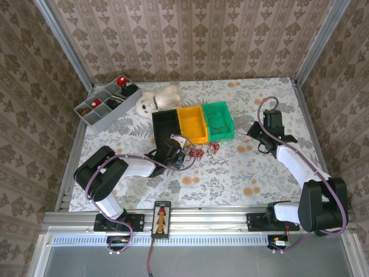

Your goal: Untangle the cables

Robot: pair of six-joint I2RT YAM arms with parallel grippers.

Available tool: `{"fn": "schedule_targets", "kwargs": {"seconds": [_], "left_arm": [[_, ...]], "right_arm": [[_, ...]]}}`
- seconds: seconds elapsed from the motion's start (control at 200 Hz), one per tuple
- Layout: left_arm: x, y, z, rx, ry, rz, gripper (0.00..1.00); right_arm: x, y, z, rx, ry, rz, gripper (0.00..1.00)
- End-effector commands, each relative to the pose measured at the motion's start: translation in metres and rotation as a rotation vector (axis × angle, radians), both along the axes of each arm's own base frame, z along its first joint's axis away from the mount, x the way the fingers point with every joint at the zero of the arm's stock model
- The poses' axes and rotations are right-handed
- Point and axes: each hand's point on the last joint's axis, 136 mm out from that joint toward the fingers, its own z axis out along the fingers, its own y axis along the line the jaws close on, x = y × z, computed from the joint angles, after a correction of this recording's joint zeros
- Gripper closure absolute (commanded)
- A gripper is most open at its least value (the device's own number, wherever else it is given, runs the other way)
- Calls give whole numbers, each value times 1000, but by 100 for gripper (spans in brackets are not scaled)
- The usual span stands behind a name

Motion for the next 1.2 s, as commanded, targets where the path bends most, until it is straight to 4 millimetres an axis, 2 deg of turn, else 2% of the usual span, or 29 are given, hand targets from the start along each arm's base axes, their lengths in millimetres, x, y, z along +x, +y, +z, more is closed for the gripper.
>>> {"fn": "schedule_targets", "kwargs": {"seconds": [0.0, 0.03, 0.045, 0.11, 0.23, 0.305, 0.365, 0.43, 0.515, 0.59, 0.7, 0.85, 0.945, 1.195], "left_arm": [[-12, 13, -28, 104, 73, -8, 100], [-12, 13, -28, 106, 72, -9, 100], [-11, 13, -28, 106, 72, -8, 100], [-12, 12, -28, 109, 71, -11, 100], [-13, 12, -27, 113, 66, -16, 100], [-14, 12, -27, 118, 66, -18, 100], [-14, 13, -26, 120, 65, -16, 100], [-15, 14, -26, 122, 64, -16, 100], [-14, 13, -26, 121, 64, -15, 100], [-14, 13, -27, 121, 65, -17, 100], [-14, 10, -28, 118, 67, -24, 100], [-13, 8, -29, 120, 69, -29, 100], [-13, 7, -30, 123, 70, -34, 100], [-14, 6, -30, 127, 71, -38, 100]], "right_arm": [[36, 40, 47, 28, -143, 149, 100], [43, 48, 55, 31, -163, 164, 100], [49, 51, 50, 30, -152, 169, 100], [67, 63, 55, 29, -166, 184, 100], [98, 79, 43, 37, -138, 199, 98], [110, 92, 30, 62, -110, 230, 89], [112, 101, 20, 92, -82, 253, 73], [108, 107, 12, 98, -54, 268, 61], [96, 103, 8, 73, -43, 254, 56], [83, 98, 4, 56, -33, 234, 55], [56, 99, -5, 21, -5, 255, 55], [19, 104, -34, -5, 73, 277, 55], [2, 107, -52, 1, 113, 282, 55], [-3, 109, -68, 36, 152, 256, 56]]}}
